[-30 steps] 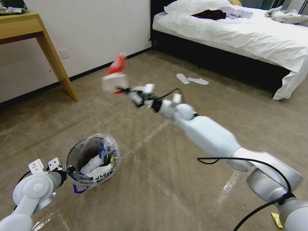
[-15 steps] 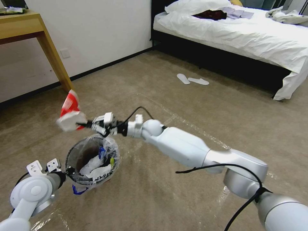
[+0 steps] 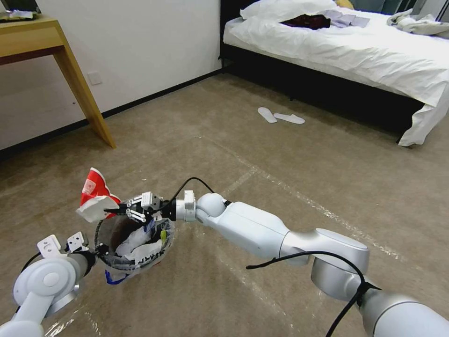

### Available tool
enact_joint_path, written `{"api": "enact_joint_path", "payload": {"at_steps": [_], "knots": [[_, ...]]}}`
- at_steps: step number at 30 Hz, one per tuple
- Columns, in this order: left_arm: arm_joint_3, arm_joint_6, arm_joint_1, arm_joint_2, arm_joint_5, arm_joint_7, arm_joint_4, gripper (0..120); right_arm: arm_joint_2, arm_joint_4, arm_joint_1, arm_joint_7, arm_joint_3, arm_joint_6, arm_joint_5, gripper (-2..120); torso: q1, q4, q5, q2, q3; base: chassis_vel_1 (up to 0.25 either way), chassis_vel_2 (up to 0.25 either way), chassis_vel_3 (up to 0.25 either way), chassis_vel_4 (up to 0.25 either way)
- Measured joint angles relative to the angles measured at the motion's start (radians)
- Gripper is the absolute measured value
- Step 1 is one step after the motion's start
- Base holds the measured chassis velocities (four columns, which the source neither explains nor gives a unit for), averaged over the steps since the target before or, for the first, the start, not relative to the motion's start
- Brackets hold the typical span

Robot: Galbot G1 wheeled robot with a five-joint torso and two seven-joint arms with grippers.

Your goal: Pick up the trash bin and place the garbage on the floor into it.

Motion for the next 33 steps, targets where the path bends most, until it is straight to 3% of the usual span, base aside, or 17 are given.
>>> {"api": "enact_joint_path", "payload": {"at_steps": [33], "knots": [[-0.013,-0.001,-0.015,0.008,-0.036,-0.023,0.001,1,-0.028,-0.071,-0.035,-0.023,0.023,0.033,-0.045,0,0.000,0.0001,0.0000,0.000,0.000,0.000,0.000,0.000,0.000]]}}
